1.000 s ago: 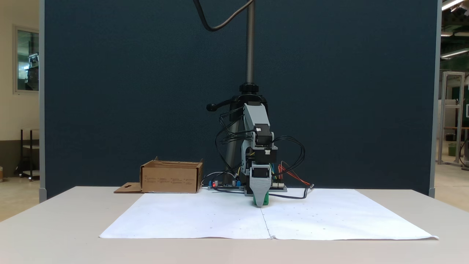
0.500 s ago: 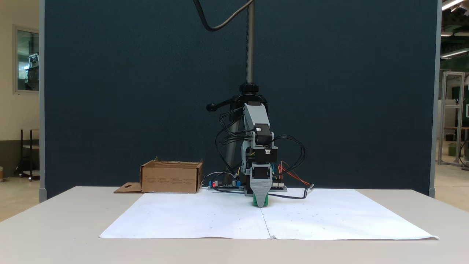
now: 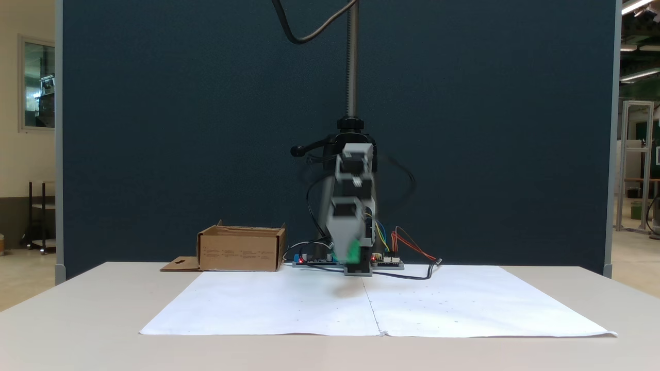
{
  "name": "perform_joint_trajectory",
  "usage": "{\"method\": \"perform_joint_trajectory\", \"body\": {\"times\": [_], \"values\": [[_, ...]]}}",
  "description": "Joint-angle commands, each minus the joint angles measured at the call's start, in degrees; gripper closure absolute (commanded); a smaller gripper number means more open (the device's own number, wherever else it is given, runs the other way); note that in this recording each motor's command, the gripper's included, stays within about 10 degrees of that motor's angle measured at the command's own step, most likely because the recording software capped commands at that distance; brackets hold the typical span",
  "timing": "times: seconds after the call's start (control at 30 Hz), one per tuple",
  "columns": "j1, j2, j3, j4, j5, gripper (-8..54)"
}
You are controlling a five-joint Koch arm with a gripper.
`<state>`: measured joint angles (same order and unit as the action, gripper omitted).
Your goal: Grasp a green dice and put it in the bin.
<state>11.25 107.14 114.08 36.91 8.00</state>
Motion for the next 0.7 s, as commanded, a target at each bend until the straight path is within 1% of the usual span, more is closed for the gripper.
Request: {"method": "perform_joint_trajectory", "body": {"times": [0.0,0.17,0.27,0.53,0.63,0.67], "values": [[4.31,1.41,-8.26,5.01,-6.86,33.3],[16.96,-0.18,-27.51,11.43,-12.30,33.3],[26.98,-0.88,-34.54,15.29,-14.85,33.3],[58.27,-0.97,-37.97,15.73,-23.38,33.3],[72.51,-3.52,-38.06,13.27,-26.63,33.3],[74.53,-4.75,-38.06,12.13,-26.89,33.3]]}}
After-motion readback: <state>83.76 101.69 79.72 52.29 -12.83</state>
